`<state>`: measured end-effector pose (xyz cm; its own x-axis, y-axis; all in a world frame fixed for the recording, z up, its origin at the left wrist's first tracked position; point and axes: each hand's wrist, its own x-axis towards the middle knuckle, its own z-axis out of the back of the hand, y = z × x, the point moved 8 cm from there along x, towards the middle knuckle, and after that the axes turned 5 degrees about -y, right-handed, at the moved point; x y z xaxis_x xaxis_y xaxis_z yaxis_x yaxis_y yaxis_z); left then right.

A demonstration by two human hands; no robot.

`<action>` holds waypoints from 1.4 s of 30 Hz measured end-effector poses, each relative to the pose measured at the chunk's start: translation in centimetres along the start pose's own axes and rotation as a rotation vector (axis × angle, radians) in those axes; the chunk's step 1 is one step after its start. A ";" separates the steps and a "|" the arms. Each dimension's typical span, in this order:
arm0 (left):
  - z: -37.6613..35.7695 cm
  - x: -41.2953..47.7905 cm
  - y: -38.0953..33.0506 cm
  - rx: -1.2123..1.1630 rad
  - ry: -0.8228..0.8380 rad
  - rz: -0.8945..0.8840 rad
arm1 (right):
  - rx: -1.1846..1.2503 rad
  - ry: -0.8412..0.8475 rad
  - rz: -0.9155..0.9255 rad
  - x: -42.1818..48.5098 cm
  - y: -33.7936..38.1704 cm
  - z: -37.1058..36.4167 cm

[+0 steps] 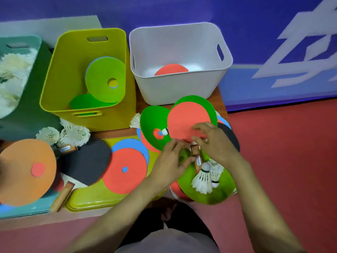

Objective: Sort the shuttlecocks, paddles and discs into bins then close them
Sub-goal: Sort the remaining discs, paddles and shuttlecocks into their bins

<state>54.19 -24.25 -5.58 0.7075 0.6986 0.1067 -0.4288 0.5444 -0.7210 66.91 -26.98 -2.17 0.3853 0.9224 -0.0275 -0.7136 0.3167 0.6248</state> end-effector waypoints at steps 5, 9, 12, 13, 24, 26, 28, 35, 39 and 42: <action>-4.4 -2.3 -1.8 0.048 0.123 0.057 | -0.094 0.186 -0.062 -3.7 -4.4 0.9; -6.7 -3.6 -3.2 0.044 0.114 0.176 | -0.186 0.365 -0.066 -5.3 -6.7 0.3; -7.9 -3.7 -2.8 0.075 0.100 0.259 | -0.217 0.442 -0.053 -5.9 -7.5 -0.6; -8.1 -3.6 -2.5 0.066 0.089 0.283 | -0.223 0.453 -0.052 -5.9 -7.7 -1.0; -1.3 -3.8 -1.6 -0.266 -0.297 0.439 | -0.093 0.286 0.078 -3.6 -3.1 1.5; 2.1 -3.8 -1.6 -0.268 -0.419 0.411 | -0.069 0.206 0.158 -2.5 -0.2 2.6; 5.7 -3.9 -1.1 -0.288 -0.532 0.392 | -0.010 0.121 0.230 -1.4 3.0 3.5; 18.0 -5.6 2.6 -0.295 -0.820 0.329 | 0.086 0.032 0.459 2.4 14.9 1.8; 25.5 -6.1 6.6 -0.315 -0.949 0.281 | 0.138 -0.001 0.528 5.8 22.0 -1.5; 31.8 -6.1 10.7 -0.310 -1.040 0.276 | 0.177 -0.050 0.537 9.2 27.4 -4.7</action>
<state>27.40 -7.85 7.83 -0.2662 0.9047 0.3327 -0.2379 0.2728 -0.9322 48.15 -8.77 10.99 0.0257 0.9309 0.3644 -0.7097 -0.2397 0.6625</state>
